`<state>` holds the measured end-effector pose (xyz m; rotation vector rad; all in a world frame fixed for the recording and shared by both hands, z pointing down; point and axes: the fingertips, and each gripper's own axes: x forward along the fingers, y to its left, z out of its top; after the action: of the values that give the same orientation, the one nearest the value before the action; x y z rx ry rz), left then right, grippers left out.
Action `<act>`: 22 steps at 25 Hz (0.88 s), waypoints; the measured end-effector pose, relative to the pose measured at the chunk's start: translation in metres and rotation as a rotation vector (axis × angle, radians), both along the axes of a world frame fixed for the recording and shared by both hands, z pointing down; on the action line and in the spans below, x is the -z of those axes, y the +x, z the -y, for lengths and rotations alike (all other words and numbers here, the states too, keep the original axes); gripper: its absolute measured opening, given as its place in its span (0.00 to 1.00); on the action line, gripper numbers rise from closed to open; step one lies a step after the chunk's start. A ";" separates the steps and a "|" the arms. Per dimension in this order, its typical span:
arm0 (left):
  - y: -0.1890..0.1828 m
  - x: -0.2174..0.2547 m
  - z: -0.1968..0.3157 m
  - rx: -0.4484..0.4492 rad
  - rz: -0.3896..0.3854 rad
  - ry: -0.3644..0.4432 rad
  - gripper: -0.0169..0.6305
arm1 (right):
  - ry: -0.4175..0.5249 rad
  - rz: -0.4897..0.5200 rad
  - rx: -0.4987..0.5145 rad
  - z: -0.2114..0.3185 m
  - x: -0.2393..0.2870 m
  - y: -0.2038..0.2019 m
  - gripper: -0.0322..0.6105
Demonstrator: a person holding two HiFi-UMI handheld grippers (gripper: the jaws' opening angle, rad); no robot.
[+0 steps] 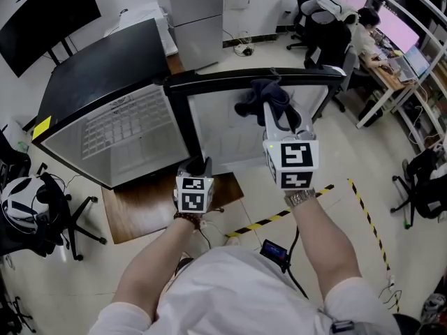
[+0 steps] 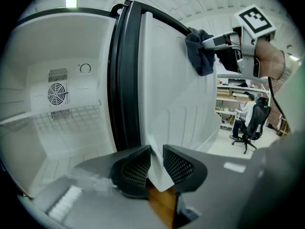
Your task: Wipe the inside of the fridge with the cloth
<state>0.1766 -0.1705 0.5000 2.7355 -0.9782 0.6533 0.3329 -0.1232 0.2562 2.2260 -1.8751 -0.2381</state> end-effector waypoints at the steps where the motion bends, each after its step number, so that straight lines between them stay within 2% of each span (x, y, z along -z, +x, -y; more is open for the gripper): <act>1: 0.000 0.000 0.000 0.002 -0.001 0.000 0.16 | -0.001 0.001 -0.016 -0.003 0.000 0.008 0.19; 13: 0.001 0.006 0.000 0.006 -0.013 0.011 0.16 | 0.003 0.008 -0.201 -0.039 -0.002 0.099 0.19; 22: 0.001 0.005 -0.001 0.019 -0.017 0.006 0.15 | 0.007 0.020 -0.253 -0.053 -0.002 0.127 0.19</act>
<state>0.1772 -0.1700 0.4947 2.7289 -1.0035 0.6233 0.4595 -0.0703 0.2586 2.4481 -1.5813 -0.1799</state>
